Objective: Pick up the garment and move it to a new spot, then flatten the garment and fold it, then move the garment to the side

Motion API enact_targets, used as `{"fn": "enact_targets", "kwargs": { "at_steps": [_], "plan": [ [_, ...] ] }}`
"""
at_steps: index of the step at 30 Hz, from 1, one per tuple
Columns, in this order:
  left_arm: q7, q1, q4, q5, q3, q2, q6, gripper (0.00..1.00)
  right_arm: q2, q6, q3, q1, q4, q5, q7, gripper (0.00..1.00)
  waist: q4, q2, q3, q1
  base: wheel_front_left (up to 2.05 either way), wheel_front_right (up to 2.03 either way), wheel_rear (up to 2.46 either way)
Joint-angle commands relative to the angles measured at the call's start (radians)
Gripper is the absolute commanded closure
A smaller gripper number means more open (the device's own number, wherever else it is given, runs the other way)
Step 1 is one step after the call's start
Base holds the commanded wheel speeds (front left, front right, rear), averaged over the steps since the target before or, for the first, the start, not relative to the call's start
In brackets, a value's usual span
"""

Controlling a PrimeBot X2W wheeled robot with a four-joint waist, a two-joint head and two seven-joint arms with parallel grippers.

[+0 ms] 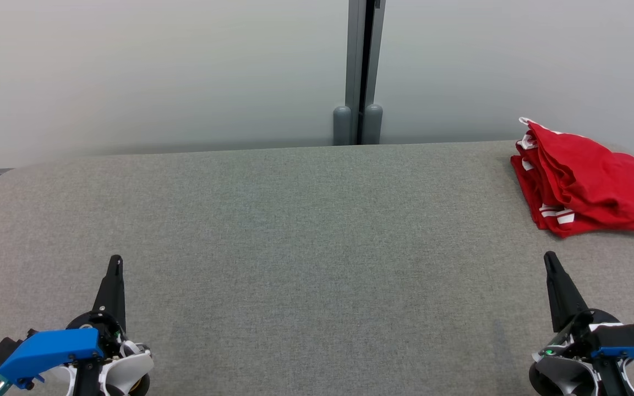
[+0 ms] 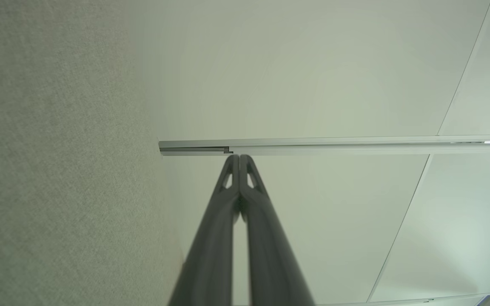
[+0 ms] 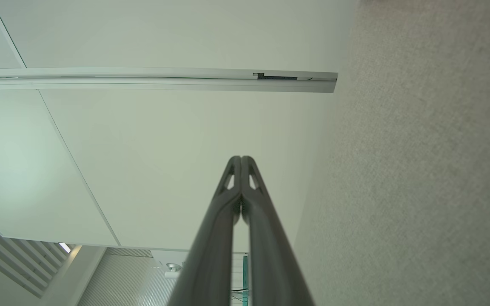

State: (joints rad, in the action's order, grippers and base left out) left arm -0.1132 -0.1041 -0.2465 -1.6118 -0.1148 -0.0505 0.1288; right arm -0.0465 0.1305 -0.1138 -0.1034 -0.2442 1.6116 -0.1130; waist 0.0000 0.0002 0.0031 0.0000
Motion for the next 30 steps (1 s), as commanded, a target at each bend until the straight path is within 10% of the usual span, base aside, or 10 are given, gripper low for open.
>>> {"fn": "enact_targets", "kwargs": {
  "at_steps": [1, 30],
  "plan": [
    [-0.004, -0.009, 0.004, -0.002, -0.002, 0.002, 0.004, 1.0, -0.007, 0.0, 0.0, -0.011, -0.002, 0.003, -0.003, 1.0, 0.0, -0.0002, 0.0, 0.0, 0.0, 0.0, 0.0],
    [-0.004, -0.009, 0.005, -0.002, -0.002, 0.002, 0.004, 1.0, -0.007, 0.0, 0.0, -0.011, -0.002, 0.003, -0.003, 1.0, 0.0, -0.0002, 0.0, 0.0, 0.0, 0.0, 0.0]
  ]
}}
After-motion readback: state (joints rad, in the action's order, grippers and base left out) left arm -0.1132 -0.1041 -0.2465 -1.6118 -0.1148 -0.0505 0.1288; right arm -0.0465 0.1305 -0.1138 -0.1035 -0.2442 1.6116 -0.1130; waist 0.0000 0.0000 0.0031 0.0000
